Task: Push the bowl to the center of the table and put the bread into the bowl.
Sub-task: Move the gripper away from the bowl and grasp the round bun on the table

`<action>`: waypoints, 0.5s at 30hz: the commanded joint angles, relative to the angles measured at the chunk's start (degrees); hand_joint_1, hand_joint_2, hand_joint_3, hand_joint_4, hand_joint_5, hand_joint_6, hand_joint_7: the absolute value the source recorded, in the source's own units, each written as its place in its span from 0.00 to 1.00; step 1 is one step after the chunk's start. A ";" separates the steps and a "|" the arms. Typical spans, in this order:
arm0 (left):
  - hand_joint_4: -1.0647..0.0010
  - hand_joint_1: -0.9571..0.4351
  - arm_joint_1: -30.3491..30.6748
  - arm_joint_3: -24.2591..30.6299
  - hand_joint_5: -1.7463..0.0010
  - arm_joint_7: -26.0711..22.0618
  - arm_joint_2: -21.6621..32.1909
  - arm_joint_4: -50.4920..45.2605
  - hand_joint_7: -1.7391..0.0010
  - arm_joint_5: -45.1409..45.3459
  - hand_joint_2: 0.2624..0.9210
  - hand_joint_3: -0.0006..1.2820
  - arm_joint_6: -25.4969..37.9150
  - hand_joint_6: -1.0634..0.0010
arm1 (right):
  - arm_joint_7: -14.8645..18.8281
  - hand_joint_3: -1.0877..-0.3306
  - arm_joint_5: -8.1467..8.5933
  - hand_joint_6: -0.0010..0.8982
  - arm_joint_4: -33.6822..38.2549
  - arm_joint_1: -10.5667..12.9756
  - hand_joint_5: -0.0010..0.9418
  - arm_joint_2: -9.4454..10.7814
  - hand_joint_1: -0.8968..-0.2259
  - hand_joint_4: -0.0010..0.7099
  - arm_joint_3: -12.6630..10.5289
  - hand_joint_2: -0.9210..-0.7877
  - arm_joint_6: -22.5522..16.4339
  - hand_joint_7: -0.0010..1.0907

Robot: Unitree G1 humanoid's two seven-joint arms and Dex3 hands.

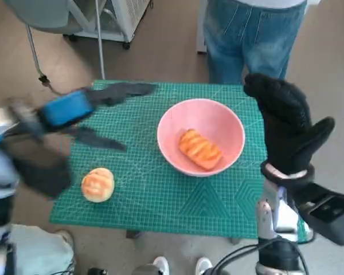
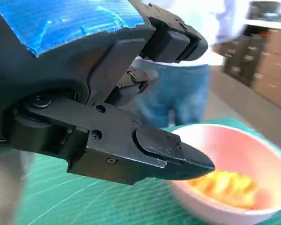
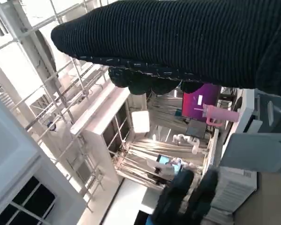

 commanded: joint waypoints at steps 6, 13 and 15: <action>0.88 0.56 16.58 10.01 1.00 -1.06 7.55 -8.69 0.95 -0.09 0.85 0.00 3.38 0.71 | 0.25 0.38 -0.28 0.00 0.73 0.19 0.09 0.03 0.51 0.40 0.16 0.00 0.65 0.66; 0.88 0.56 23.67 13.51 1.00 -1.63 8.83 -12.91 0.97 -0.20 0.84 0.00 6.24 0.70 | 0.32 0.38 -0.39 0.00 1.59 -0.74 0.09 0.13 0.51 0.39 0.44 0.00 0.96 0.66; 0.88 0.57 25.15 13.98 1.00 -1.62 8.66 -13.58 0.97 -0.35 0.83 0.00 6.52 0.70 | 0.34 0.37 -0.41 0.00 1.88 -0.94 0.09 0.20 0.51 0.39 0.55 0.00 1.03 0.66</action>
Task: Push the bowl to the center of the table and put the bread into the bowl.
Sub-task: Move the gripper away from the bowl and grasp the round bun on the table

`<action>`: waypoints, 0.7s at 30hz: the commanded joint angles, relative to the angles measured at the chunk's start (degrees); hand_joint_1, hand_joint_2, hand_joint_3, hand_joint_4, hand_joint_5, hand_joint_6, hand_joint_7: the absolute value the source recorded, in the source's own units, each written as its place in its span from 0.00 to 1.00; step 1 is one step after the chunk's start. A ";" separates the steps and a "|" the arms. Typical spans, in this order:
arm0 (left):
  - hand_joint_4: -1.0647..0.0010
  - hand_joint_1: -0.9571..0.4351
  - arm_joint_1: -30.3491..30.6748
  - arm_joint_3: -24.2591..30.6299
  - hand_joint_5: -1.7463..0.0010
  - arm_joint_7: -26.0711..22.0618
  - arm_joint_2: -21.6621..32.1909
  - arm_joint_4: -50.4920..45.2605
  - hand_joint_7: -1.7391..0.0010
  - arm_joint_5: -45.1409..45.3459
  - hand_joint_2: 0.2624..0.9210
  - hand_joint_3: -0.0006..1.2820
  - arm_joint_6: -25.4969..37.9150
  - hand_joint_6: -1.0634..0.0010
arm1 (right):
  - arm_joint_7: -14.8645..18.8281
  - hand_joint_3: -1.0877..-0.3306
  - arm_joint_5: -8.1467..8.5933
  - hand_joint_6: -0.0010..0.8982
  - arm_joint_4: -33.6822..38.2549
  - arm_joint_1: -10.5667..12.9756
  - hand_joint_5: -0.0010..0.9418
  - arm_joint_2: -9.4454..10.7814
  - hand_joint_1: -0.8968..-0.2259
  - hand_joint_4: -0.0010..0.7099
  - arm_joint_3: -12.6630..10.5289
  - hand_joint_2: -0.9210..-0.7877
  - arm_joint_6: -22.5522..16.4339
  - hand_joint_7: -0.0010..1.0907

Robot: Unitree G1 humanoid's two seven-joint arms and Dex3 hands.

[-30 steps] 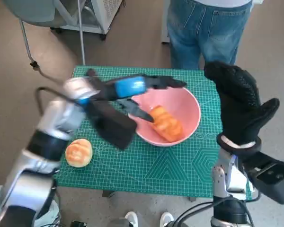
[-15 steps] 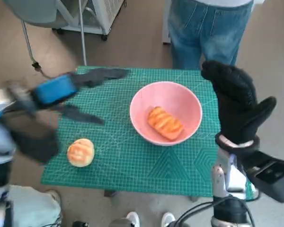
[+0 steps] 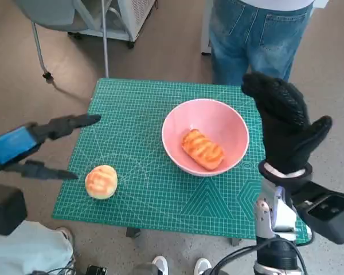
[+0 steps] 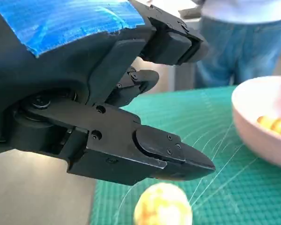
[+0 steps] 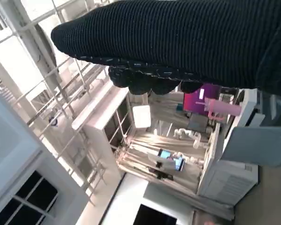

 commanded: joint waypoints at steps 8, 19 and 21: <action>0.87 0.60 5.93 0.43 1.00 -0.35 -0.09 -2.12 0.98 -1.28 0.80 0.00 -1.13 0.69 | 0.66 0.37 -0.18 0.00 1.84 -0.68 0.10 0.18 0.51 0.39 0.70 0.00 1.40 0.66; 0.87 0.65 7.08 -4.97 1.00 1.37 -2.55 -0.08 0.99 2.52 0.81 0.00 -1.25 0.68 | 1.62 0.36 0.59 0.00 1.32 -0.70 0.11 -0.38 0.51 0.38 0.53 0.00 2.67 0.66; 0.87 0.65 6.83 -6.59 1.00 2.08 -3.12 1.13 0.99 3.86 0.81 0.00 -1.64 0.69 | 1.70 0.36 0.61 0.00 1.06 -0.60 0.11 -0.42 0.51 0.38 0.48 0.00 2.85 0.66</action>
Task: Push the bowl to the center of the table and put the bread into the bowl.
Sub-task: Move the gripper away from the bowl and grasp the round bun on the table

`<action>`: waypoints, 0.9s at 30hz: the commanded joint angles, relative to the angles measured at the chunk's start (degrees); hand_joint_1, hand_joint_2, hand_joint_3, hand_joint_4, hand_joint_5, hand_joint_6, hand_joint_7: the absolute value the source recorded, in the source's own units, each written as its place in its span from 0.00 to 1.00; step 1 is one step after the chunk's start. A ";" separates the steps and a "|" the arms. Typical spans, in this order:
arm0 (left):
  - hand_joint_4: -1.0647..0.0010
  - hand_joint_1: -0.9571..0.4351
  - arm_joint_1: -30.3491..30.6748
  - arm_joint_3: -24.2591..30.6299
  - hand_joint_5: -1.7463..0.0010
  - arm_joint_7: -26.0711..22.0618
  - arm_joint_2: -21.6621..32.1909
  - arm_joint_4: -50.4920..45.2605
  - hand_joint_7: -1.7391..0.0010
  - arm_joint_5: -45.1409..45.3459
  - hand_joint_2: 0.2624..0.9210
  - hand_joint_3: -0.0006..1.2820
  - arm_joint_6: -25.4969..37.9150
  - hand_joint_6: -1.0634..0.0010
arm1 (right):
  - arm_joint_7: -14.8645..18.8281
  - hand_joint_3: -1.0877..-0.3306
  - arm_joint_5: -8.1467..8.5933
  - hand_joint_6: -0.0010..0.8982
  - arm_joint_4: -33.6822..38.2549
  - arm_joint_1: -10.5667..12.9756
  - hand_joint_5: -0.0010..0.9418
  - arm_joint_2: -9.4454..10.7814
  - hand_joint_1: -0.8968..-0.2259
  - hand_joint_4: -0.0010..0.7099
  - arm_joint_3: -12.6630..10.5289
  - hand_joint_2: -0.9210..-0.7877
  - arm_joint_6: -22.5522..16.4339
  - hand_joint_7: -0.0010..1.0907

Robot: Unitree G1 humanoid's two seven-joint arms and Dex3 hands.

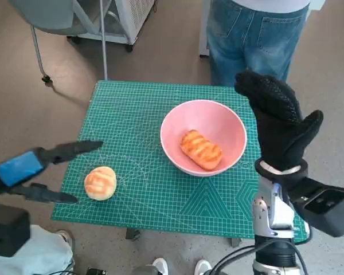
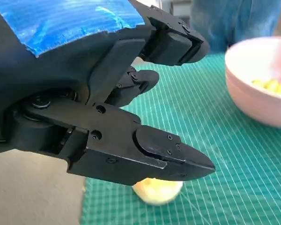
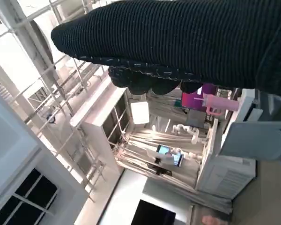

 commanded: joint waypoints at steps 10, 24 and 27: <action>0.86 0.64 -3.41 -11.73 1.00 6.13 -4.27 10.77 0.99 10.49 0.83 0.01 -3.42 0.69 | 1.38 0.36 0.85 0.00 -0.54 0.65 0.12 -0.81 0.51 0.37 -0.58 0.00 1.57 0.66; 0.63 0.63 -9.73 -21.01 0.94 11.44 -8.38 22.99 0.96 17.90 0.93 0.03 -6.07 0.56 | 1.23 0.36 0.51 0.00 -1.69 1.41 0.13 -1.03 0.52 0.36 -0.88 0.00 1.96 0.67; 0.52 0.63 -10.82 -22.57 0.92 13.04 -8.52 25.09 0.89 19.63 0.97 0.05 -7.02 0.50 | 1.22 0.36 0.53 0.00 -1.78 1.51 0.14 -1.07 0.51 0.36 -0.94 0.00 2.01 0.67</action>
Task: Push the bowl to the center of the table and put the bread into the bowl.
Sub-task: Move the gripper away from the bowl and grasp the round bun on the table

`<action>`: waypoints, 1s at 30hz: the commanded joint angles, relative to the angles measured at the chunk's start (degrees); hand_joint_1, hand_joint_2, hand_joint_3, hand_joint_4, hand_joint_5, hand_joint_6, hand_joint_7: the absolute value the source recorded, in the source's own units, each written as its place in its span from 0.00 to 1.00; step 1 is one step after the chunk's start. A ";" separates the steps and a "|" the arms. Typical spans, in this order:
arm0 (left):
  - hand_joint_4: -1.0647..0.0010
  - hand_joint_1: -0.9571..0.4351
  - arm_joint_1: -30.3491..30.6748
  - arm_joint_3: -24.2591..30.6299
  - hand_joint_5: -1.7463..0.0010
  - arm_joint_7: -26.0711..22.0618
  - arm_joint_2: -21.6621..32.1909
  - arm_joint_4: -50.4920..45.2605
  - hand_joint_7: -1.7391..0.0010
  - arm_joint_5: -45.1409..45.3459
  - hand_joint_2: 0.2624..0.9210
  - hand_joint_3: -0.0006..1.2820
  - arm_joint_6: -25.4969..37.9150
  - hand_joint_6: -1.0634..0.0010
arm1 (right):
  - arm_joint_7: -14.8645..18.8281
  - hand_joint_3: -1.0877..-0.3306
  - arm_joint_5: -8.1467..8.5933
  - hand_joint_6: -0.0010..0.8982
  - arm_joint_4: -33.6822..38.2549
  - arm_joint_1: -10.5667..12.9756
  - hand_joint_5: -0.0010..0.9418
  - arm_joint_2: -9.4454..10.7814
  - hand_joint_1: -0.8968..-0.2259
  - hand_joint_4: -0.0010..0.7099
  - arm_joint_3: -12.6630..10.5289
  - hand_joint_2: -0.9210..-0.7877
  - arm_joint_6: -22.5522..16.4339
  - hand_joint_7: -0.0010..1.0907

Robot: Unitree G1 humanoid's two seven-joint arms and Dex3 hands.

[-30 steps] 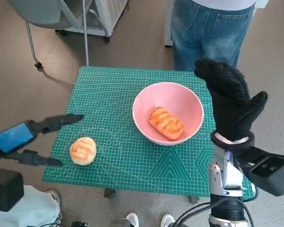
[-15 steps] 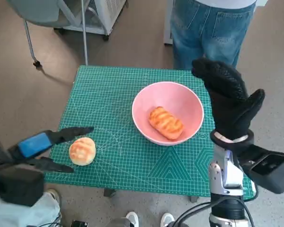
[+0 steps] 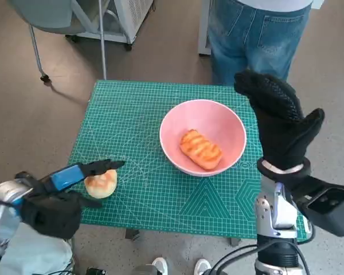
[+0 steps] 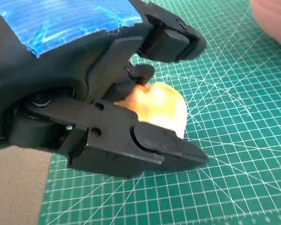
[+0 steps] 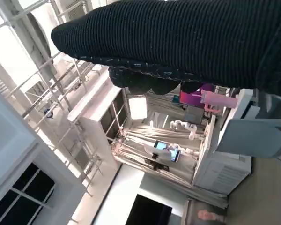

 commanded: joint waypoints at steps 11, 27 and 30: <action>0.45 0.69 -4.65 -2.26 0.25 10.16 2.81 7.01 0.33 3.99 1.00 0.11 -13.13 0.47 | -0.05 0.36 -0.01 0.00 -0.99 1.72 0.15 -0.47 0.51 0.35 -0.40 0.00 0.91 0.67; 0.42 0.69 -10.60 11.08 0.30 13.57 3.94 -4.26 0.31 -6.85 1.00 0.08 -16.22 0.42 | -0.31 0.37 -0.63 0.00 0.48 0.87 0.17 -0.26 0.51 0.34 -0.60 0.00 -0.04 0.67; 0.41 0.69 -12.97 11.88 0.31 14.38 2.73 -5.73 0.31 -8.03 1.00 0.08 -15.74 0.43 | -0.32 0.37 -0.69 0.00 0.78 0.63 0.18 -0.29 0.51 0.34 -0.65 0.00 -0.17 0.67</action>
